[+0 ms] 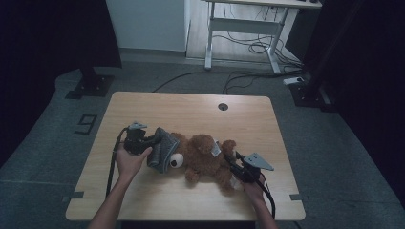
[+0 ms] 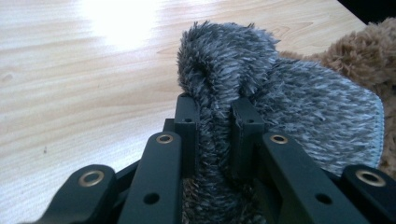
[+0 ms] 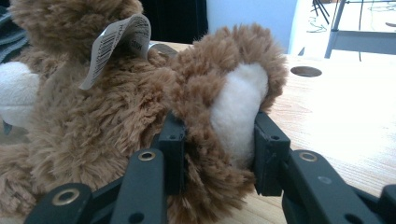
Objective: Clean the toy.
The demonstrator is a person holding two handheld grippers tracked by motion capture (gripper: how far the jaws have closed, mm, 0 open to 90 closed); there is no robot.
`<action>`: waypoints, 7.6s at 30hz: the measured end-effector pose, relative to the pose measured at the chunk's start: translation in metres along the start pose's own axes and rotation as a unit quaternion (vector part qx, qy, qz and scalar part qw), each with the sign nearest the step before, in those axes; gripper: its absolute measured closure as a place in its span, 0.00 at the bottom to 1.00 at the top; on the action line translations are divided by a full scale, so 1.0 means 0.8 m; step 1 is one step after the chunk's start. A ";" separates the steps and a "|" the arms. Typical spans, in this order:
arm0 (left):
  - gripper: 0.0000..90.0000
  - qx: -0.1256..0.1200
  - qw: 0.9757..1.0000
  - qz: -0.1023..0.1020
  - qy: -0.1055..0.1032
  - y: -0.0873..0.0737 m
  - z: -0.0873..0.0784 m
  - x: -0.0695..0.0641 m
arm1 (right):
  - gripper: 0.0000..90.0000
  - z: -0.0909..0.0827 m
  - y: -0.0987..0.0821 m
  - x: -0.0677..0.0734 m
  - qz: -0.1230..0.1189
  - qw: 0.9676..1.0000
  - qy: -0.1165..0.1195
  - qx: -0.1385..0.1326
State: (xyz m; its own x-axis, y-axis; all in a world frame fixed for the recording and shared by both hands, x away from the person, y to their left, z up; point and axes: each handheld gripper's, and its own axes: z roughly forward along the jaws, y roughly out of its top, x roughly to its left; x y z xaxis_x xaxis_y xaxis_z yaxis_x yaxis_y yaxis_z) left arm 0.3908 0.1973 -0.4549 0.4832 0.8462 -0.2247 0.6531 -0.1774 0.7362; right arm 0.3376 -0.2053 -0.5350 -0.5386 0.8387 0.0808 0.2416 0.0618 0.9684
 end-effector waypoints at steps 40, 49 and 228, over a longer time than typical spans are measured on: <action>0.84 0.038 0.988 0.114 -0.099 0.062 0.107 -0.199 | 0.70 0.000 -0.001 -0.002 0.002 1.000 -0.004 -0.003; 0.84 0.028 0.995 0.091 -0.044 0.050 0.072 -0.136 | 0.70 -0.001 -0.004 -0.004 -0.002 1.000 -0.002 -0.006; 0.85 -0.039 0.990 0.004 -0.133 -0.037 0.006 -0.052 | 0.20 0.006 0.048 0.024 0.065 0.982 0.130 0.119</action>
State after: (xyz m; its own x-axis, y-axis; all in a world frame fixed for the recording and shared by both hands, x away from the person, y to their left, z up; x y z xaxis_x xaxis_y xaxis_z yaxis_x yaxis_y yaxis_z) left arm 0.3542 0.1649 -0.4702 0.6320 0.6803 -0.3712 0.6067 -0.1362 0.7832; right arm 0.3400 -0.1844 -0.4977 -0.6710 0.6835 0.2875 0.4869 0.1137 0.8660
